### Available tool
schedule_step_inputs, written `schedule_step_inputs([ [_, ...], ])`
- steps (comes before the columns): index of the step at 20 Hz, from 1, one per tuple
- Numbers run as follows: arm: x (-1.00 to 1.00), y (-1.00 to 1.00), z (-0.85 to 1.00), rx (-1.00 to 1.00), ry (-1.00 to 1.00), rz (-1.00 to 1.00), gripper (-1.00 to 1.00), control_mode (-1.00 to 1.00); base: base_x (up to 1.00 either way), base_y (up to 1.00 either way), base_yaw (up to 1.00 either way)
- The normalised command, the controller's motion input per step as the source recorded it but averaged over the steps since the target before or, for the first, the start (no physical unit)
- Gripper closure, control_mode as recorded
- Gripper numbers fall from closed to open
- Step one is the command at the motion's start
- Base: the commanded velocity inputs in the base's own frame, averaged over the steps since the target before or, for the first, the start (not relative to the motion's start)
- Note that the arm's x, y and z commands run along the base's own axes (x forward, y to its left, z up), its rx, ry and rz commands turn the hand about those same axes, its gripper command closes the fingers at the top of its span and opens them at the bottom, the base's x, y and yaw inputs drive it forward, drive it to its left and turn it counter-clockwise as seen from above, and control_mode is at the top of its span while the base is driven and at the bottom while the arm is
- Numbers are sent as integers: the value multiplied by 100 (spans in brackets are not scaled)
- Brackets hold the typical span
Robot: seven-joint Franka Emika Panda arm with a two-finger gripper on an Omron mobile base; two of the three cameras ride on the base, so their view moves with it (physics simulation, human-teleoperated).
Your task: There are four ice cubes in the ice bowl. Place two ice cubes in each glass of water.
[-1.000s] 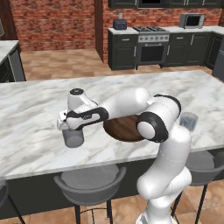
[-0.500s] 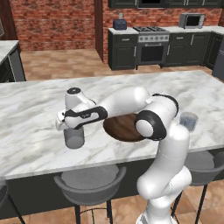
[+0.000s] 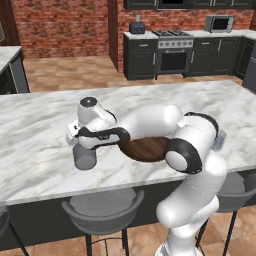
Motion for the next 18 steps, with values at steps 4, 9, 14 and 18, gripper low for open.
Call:
schedule_step_inputs([
  [4, -86, -100, 0, 34, -37, -2, -100, -100, 0, 0, 0],
  [9, -32, -100, 46, 28, -6, -28, -100, -100, 0, 0, 0],
  [14, -2, -100, 75, 12, 23, -60, -100, -100, 0, 0, 0],
  [18, 1, -100, 89, 0, 47, -60, -100, -100, 0, 0, 0],
])
